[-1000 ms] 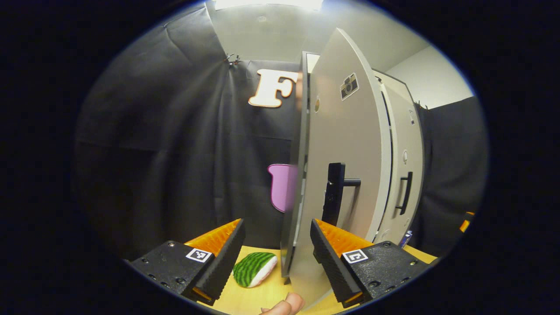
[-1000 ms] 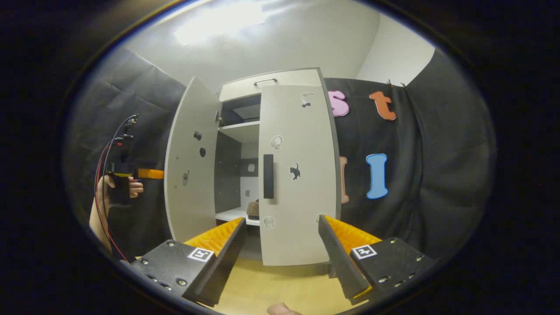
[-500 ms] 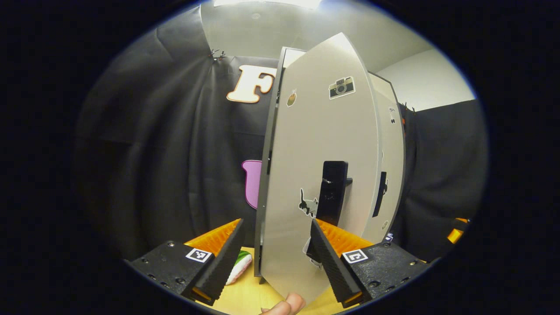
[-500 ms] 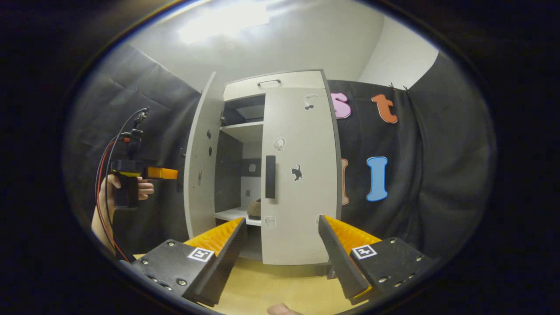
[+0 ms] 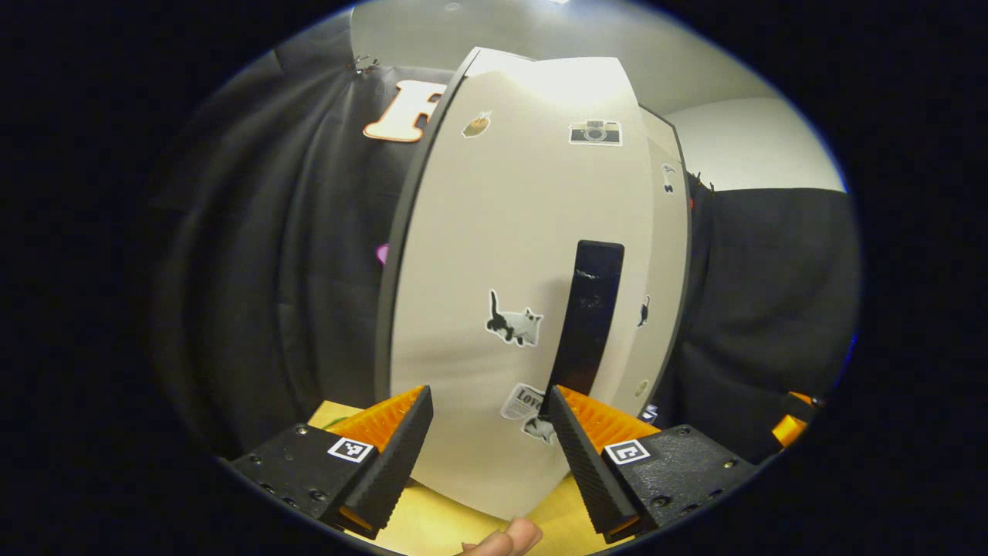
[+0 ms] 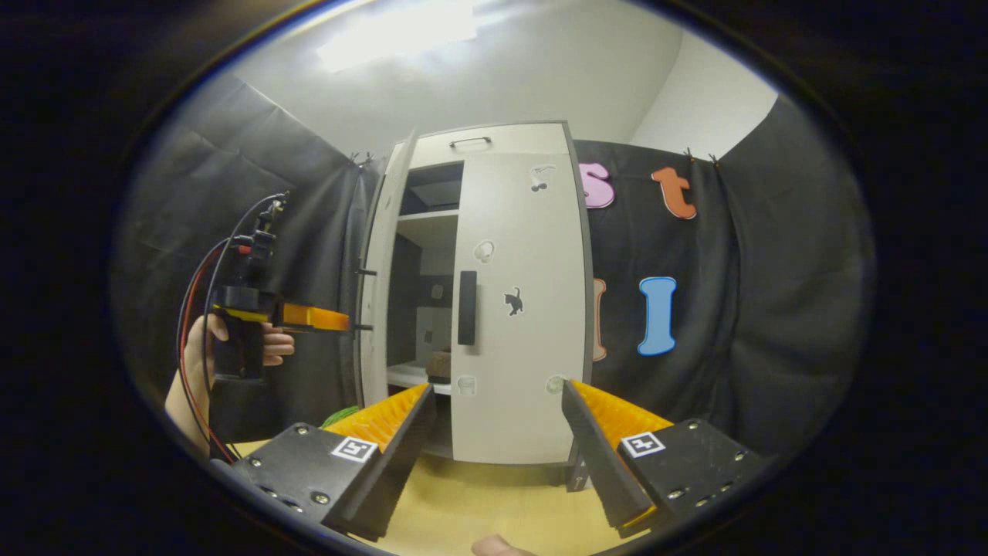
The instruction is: Grab one shoe with the right hand and put it into the shoe cabinet, grab the other shoe with the left hand and put it into the shoe cabinet; then close the right door with the right hand and the left door with the left hand.
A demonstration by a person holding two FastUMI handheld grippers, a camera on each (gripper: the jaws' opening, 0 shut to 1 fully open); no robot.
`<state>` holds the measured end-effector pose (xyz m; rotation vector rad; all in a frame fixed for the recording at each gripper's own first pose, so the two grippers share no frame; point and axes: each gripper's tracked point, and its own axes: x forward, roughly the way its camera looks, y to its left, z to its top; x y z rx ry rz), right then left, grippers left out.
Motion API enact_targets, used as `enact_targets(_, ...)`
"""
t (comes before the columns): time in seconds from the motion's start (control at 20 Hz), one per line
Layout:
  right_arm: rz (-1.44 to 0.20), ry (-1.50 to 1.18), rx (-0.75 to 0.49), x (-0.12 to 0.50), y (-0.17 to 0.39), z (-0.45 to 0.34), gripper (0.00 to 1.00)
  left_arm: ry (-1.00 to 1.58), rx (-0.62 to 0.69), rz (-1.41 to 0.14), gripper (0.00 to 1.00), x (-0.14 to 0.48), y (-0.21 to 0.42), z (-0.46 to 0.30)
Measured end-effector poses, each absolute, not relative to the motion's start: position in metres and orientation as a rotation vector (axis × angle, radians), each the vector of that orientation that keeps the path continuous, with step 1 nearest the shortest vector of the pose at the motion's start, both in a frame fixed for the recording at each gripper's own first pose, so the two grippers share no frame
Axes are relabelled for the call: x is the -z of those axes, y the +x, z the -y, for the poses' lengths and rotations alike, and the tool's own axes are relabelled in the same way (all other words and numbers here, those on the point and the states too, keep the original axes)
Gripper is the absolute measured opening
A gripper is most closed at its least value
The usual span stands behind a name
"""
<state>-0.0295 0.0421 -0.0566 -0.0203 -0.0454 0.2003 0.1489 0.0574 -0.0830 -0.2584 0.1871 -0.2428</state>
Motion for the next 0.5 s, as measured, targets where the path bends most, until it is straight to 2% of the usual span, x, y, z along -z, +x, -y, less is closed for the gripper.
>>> enact_targets(0.05, 0.041, -0.025, -0.192, 0.057, -0.029, -0.040, 0.99, -0.245, 0.236, -0.192, 0.95, 0.085, 0.147, -0.054)
enact_targets(0.25, 0.039, -0.029, -0.191, 0.056, -0.031, -0.040, 0.99, -0.135, 0.194, -0.138, 0.95, 0.080, 0.139, -0.049)
enact_targets(0.5, 0.045, -0.017, -0.191, 0.055, -0.034, -0.039, 0.99, -0.131, 0.206, -0.145, 0.96, 0.078, 0.115, -0.037)
